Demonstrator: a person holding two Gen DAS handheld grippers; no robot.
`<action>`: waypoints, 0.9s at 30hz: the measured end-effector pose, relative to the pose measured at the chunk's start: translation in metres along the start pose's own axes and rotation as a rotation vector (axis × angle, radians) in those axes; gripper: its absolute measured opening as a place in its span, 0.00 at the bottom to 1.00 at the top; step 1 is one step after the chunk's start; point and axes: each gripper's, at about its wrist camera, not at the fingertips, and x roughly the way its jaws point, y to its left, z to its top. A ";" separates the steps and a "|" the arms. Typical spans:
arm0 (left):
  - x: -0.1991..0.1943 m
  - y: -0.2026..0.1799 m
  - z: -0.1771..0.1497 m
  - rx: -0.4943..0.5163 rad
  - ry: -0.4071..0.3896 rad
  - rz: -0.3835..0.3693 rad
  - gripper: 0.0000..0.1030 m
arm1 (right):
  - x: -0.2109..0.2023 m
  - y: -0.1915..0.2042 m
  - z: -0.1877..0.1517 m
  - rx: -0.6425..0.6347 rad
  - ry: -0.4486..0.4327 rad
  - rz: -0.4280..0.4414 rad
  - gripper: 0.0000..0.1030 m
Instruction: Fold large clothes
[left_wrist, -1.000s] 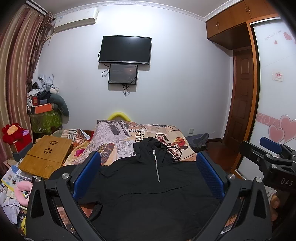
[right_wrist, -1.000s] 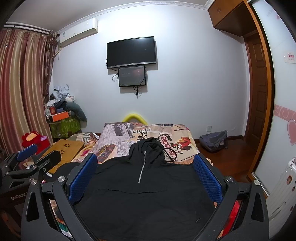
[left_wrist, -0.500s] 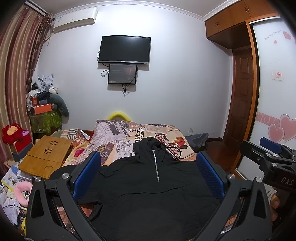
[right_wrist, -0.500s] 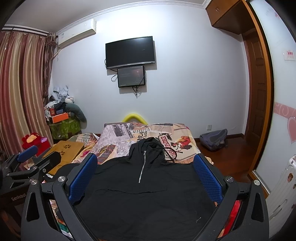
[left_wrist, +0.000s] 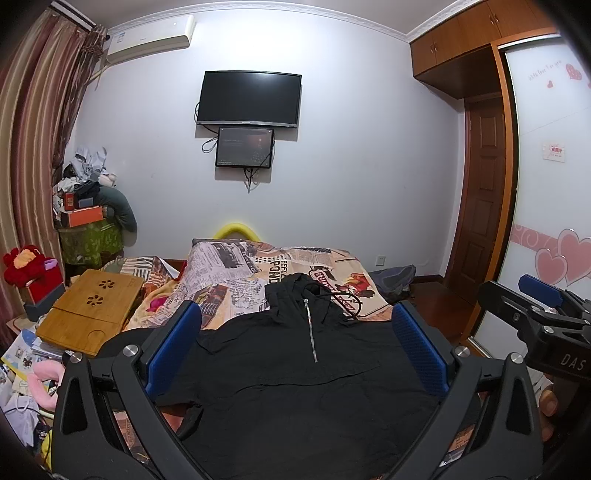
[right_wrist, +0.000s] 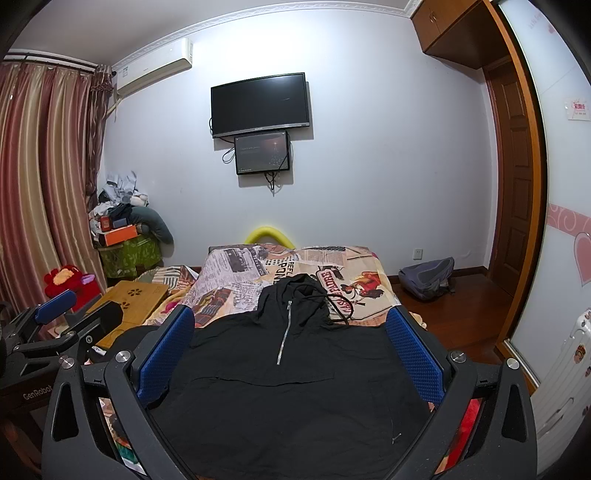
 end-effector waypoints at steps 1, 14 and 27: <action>0.000 0.000 0.000 0.001 0.000 0.000 1.00 | 0.000 0.000 0.000 0.000 0.000 -0.001 1.00; 0.009 0.014 0.000 -0.012 -0.001 0.035 1.00 | 0.008 -0.002 -0.002 0.013 0.019 -0.009 1.00; 0.077 0.159 -0.015 -0.140 0.177 0.253 1.00 | 0.068 -0.009 -0.009 -0.009 0.117 -0.027 1.00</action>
